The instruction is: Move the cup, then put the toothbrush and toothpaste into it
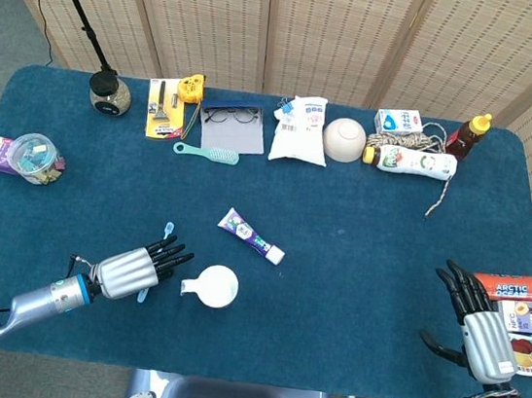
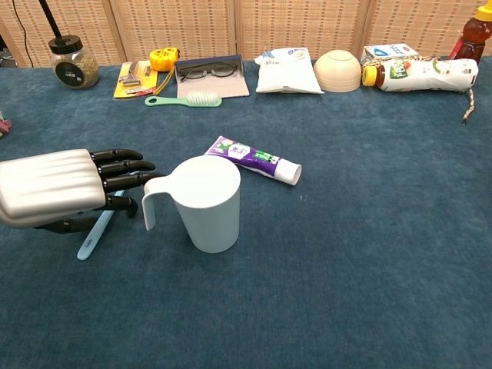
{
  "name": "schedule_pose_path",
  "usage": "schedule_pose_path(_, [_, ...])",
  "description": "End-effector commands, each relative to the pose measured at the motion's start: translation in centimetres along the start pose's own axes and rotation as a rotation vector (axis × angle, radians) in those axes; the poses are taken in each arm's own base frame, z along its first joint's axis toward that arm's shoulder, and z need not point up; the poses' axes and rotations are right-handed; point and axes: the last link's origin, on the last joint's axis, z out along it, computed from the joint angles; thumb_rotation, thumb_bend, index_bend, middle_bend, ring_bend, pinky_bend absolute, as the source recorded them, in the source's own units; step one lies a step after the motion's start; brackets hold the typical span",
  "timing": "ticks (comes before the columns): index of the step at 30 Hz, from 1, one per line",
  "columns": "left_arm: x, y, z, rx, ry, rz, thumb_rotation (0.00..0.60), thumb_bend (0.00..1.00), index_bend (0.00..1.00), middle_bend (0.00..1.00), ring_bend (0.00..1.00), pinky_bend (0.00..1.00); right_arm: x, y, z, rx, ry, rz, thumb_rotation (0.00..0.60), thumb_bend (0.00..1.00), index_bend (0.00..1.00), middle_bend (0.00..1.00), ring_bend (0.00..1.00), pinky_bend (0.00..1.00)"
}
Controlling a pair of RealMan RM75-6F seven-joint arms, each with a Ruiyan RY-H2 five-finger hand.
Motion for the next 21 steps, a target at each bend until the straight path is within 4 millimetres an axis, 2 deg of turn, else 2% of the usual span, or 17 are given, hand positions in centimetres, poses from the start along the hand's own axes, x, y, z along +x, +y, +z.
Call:
schedule_pose_path(1, [0.3,-0.2,-0.1,0.020,0.025,-0.017,0.600,0.35,0.68,0.00,0.00,0.09,0.0,0.0,0.0,0.002,0.001,0.001,0.600,0.24,0.00,0.00,0.00,0.07])
schedule_pose_path(12, [1.2,-1.2,-0.3,0.069,0.075,-0.043,0.600,0.35,0.68,0.00,0.00,0.09,-0.1,-0.1,-0.1,0.007,-0.006,0.008,0.600,0.24,0.00,0.00,0.00,0.07])
schedule_pose_path(21, [4.0,-3.4,-0.7,0.165,0.211,-0.097,0.600,0.35,0.68,0.00,0.00,0.09,-0.2,-0.2,-0.1,0.012,-0.014,0.009,0.600,0.24,0.00,0.00,0.00,0.07])
